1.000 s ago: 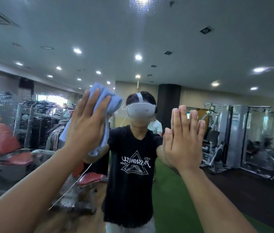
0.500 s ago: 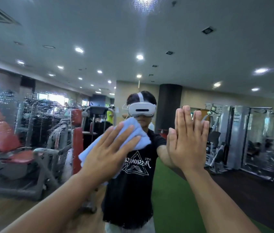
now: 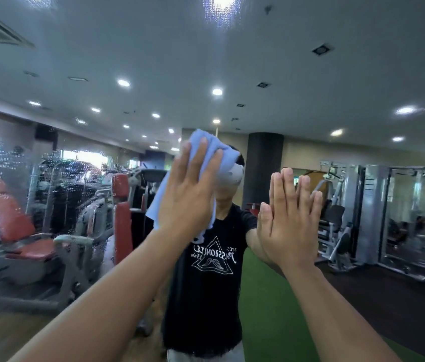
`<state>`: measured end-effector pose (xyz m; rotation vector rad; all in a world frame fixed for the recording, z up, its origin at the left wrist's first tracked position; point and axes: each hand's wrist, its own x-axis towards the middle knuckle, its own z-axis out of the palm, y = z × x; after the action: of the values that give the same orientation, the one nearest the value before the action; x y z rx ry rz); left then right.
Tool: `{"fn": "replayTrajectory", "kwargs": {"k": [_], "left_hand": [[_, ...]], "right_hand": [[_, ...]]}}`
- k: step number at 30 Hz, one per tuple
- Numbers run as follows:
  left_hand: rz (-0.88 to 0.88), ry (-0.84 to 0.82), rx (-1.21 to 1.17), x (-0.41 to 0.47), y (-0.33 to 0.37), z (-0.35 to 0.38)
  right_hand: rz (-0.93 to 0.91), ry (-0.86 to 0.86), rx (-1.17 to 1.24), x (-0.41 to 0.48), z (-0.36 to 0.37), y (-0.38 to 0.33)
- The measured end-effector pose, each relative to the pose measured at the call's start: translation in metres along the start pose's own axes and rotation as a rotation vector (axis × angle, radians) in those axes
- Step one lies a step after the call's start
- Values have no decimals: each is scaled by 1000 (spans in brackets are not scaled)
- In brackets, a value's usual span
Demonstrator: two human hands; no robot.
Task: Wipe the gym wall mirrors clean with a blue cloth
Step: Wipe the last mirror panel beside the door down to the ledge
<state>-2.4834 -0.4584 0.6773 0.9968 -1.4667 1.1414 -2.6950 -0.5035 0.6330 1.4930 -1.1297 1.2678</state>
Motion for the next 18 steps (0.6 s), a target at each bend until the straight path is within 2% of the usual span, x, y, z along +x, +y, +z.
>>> {"fn": "replayTrajectory", "kwargs": {"k": [5, 7, 12, 15, 18], "left_hand": [[271, -93, -17, -63, 5, 7], [294, -114, 24, -79, -16, 1], [111, -217, 63, -54, -57, -18], [-105, -91, 31, -10, -38, -12], [-166, 24, 33, 17, -2, 2]], "right_hand": [[-2, 2, 29, 0, -1, 1], [-2, 1, 37, 0, -1, 1], [1, 14, 45, -1, 0, 0], [2, 20, 52, -1, 1, 0], [1, 33, 46, -2, 2, 0]]}}
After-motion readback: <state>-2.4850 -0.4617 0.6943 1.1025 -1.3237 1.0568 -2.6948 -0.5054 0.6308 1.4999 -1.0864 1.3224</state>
